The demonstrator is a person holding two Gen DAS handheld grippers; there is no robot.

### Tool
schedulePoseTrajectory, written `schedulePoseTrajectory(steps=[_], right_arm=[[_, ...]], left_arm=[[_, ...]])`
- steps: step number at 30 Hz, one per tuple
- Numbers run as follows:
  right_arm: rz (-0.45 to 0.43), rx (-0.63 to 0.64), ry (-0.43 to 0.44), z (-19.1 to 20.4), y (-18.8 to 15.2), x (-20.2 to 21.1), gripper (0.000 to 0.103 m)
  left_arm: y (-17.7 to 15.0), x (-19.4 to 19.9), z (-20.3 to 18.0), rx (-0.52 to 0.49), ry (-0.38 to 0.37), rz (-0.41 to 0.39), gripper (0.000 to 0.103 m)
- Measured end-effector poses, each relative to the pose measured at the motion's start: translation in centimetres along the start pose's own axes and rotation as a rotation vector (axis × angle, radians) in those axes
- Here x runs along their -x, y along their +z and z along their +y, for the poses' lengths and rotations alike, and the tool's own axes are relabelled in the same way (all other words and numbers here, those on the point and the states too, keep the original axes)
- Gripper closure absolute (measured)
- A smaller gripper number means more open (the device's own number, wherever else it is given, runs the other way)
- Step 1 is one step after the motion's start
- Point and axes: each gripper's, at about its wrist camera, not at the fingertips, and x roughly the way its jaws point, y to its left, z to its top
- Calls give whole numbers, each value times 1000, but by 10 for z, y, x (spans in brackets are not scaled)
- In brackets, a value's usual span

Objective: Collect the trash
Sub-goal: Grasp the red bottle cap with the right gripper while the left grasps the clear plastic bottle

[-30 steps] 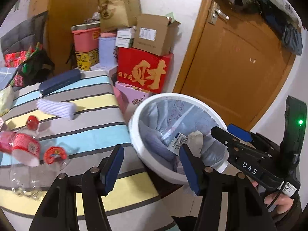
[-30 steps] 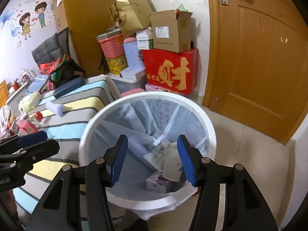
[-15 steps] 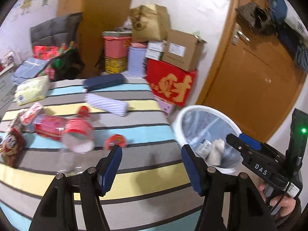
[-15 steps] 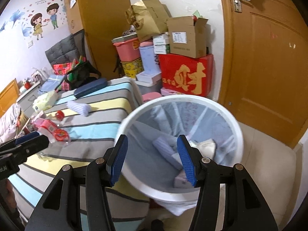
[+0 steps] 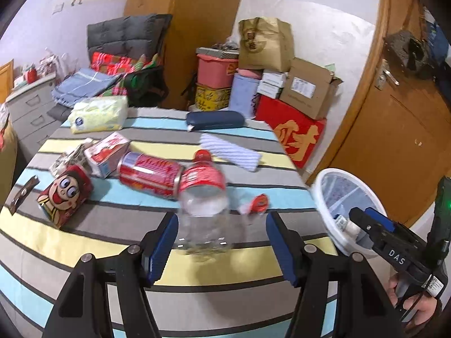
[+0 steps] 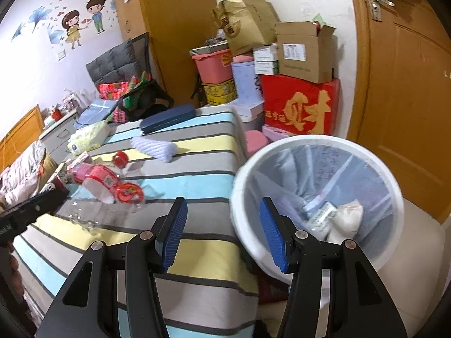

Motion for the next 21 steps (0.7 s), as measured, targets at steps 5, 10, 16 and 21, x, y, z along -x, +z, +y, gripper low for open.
schedulePoseTrajectory(steps=[5,10,16,21], right_arm=[[10,16,17,18,3,-10,48],[25,24,30,35,8,-23,48],[44,31,60,48,12,-37,48],[66,27,103,56,14,-46,48]], left_arm=[[6,-18,14,18,-12,23,31],[12,-42,20,11,-33,61,31],[11,-63,26,-6,-32,122,30],[8,-72,30,-25,-26,143,30]])
